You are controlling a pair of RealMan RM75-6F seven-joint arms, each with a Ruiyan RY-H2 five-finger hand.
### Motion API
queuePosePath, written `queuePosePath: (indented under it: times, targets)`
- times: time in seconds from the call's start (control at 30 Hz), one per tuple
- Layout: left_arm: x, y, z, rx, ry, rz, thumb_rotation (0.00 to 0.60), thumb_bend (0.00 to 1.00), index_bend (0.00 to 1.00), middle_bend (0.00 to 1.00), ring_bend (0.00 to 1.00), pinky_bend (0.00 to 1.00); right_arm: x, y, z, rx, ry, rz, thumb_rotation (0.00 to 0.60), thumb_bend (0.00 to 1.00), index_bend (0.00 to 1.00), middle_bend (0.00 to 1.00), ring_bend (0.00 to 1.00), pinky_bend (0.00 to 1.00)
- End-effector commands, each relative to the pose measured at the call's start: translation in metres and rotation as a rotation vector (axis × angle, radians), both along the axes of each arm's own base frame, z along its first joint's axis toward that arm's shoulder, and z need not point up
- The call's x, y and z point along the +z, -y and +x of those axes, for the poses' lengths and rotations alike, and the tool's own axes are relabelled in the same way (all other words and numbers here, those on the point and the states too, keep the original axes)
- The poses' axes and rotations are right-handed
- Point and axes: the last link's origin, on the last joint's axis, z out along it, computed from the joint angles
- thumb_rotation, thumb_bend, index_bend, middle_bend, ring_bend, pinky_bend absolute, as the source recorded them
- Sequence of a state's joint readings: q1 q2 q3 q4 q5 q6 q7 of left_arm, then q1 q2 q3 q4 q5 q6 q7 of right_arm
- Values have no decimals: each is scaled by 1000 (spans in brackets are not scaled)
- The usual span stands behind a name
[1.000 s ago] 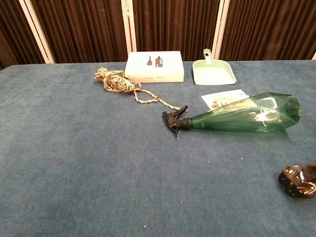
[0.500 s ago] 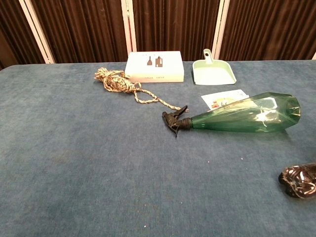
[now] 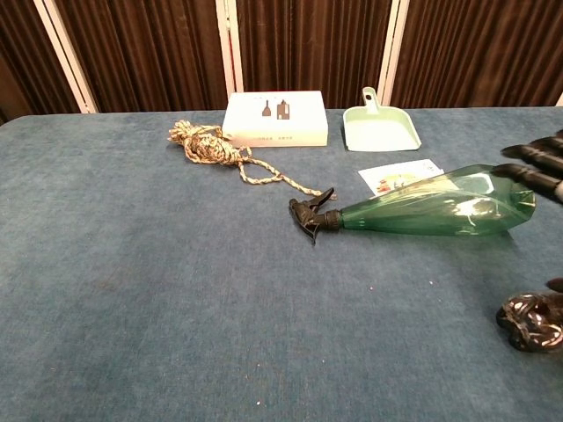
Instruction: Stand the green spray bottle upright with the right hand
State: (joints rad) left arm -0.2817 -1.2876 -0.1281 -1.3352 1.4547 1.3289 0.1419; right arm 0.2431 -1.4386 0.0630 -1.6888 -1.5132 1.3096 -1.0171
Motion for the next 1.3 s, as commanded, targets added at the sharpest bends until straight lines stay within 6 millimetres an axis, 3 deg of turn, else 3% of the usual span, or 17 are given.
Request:
queuePosePath:
  times: [0.03, 0.63, 1.3]
  targets:
    - [1, -6, -6, 26, -1, 1, 600, 50, 0, 0, 0, 0, -25, 12, 29, 36, -69, 15, 600, 212, 36, 0, 0, 0]
    - [7, -5, -9, 38, -2, 49, 600, 50, 0, 0, 0, 0, -74, 69, 86, 118, -190, 40, 600, 212, 76, 0, 0, 0]
    - [4, -21, -17, 104, -17, 44, 600, 49, 0, 0, 0, 0, -99, 118, 78, 81, -324, 70, 600, 220, 237, 0, 0, 0]
